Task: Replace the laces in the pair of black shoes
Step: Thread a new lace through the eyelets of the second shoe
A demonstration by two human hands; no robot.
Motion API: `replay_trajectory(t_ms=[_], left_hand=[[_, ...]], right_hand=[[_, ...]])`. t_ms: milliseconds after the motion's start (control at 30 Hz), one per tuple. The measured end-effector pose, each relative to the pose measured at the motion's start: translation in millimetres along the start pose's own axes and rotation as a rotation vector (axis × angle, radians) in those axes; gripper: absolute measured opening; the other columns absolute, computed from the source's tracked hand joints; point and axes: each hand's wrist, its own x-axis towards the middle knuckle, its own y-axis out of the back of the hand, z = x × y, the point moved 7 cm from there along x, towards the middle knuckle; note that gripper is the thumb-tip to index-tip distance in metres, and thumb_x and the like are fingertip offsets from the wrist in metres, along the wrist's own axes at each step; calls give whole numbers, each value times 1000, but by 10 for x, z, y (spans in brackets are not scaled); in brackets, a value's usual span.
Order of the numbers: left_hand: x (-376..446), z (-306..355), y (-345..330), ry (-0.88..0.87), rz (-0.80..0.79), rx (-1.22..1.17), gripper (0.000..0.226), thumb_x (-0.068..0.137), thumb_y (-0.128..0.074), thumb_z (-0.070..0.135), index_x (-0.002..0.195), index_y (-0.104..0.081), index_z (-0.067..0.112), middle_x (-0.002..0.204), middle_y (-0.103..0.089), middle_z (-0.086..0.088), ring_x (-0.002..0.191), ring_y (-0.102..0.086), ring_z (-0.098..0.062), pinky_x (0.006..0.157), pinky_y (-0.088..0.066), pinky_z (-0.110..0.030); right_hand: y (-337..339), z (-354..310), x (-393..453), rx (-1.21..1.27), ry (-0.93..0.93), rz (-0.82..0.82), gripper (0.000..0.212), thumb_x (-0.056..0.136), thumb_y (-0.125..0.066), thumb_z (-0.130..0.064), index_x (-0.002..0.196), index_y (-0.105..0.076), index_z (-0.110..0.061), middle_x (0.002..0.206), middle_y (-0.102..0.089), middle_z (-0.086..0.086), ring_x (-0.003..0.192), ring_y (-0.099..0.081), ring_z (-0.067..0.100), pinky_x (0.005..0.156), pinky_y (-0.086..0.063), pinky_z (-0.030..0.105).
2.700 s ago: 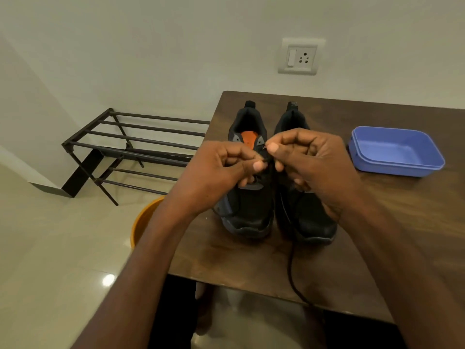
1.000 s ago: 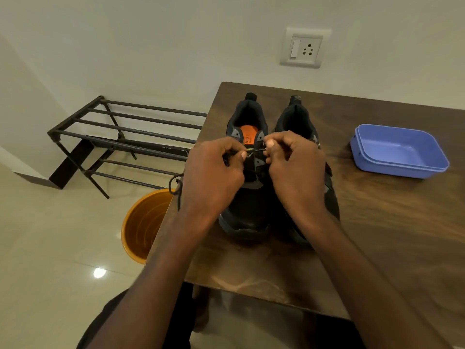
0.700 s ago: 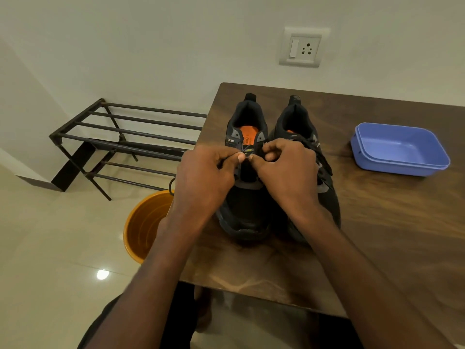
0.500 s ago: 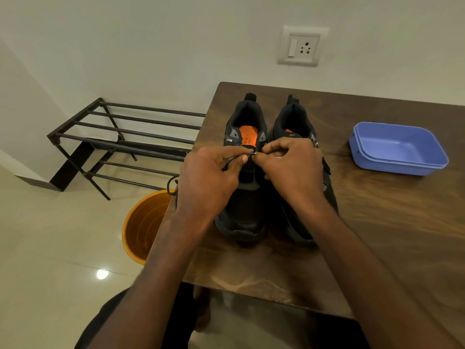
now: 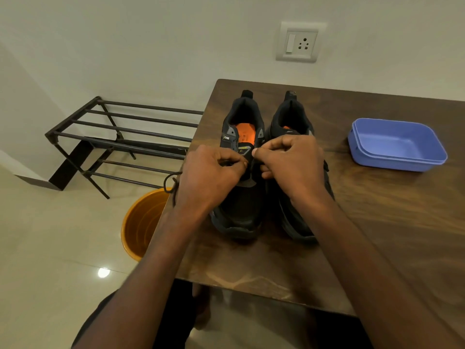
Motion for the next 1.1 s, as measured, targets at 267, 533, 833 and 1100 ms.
replay_trajectory(t_ms=[267,533,833,1100], left_hand=[[139,-134,-95,82,-145,-49,14,93,-75,20,98,-82,31,93,-77,14,93,-70,-1,89,-60,-30],[42,-19,-85,42,-2,90,14,94,-74,30,105,-79,37,101,-75,15,87,-68,-2,76,-62,-31],[-15,158,-100,-95,-36,355,13,98,-69,29,108,-76,31,85,-68,15,69,-62,-4,58,-48,-21],[15,70,-170,-34,-83,156,13,98,-69,24,105,-78,30,97,-76,13,88,-69,-3,83,-62,-34]], right_hand=[[-10,-20,-43,7,-2,19,12,82,-83,-27,74,-75,-26,62,-72,-5,54,-71,7,65,-65,37],[-15,-41,-80,-16,9,72,17,83,-83,-27,69,-73,-28,60,-71,-8,54,-70,4,67,-64,35],[-2,-25,-98,-47,-7,92,19,83,-83,-29,68,-72,-30,67,-71,-11,66,-71,4,71,-64,35],[-7,84,-103,76,-104,10,15,89,-80,-22,75,-77,-25,71,-75,-5,66,-74,7,73,-65,37]])
